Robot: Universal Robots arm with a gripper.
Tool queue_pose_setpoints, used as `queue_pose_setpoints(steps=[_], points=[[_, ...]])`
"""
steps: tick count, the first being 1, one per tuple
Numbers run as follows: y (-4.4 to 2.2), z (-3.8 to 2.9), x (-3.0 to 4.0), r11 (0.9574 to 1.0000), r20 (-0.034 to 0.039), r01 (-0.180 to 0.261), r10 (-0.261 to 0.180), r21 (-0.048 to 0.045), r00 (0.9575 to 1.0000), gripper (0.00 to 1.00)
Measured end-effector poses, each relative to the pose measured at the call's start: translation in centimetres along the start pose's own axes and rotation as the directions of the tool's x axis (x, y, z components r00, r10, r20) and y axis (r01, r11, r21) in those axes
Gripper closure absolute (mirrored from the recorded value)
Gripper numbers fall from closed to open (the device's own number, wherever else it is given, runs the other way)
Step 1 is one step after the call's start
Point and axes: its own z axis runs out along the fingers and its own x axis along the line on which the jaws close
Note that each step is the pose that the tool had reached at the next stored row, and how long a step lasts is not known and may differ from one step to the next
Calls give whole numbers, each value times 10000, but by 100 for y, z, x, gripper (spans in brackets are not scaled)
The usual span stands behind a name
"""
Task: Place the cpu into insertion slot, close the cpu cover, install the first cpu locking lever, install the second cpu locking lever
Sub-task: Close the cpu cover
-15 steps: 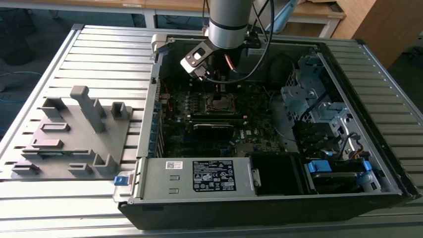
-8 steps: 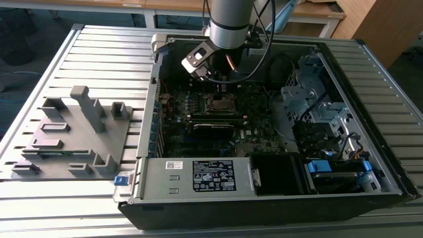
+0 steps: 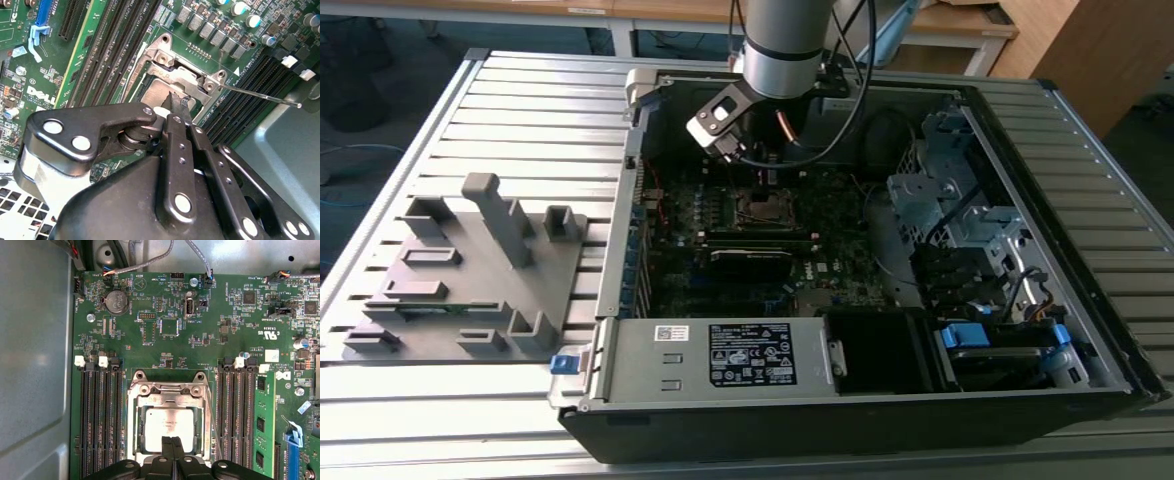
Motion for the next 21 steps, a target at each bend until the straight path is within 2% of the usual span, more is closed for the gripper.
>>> queue_pose_setpoints(steps=[16,21], points=[[0,0,0,9981,-3,620,-620,0,9981,90],[0,0,0,9980,-3,628,-628,0,9980,90]])
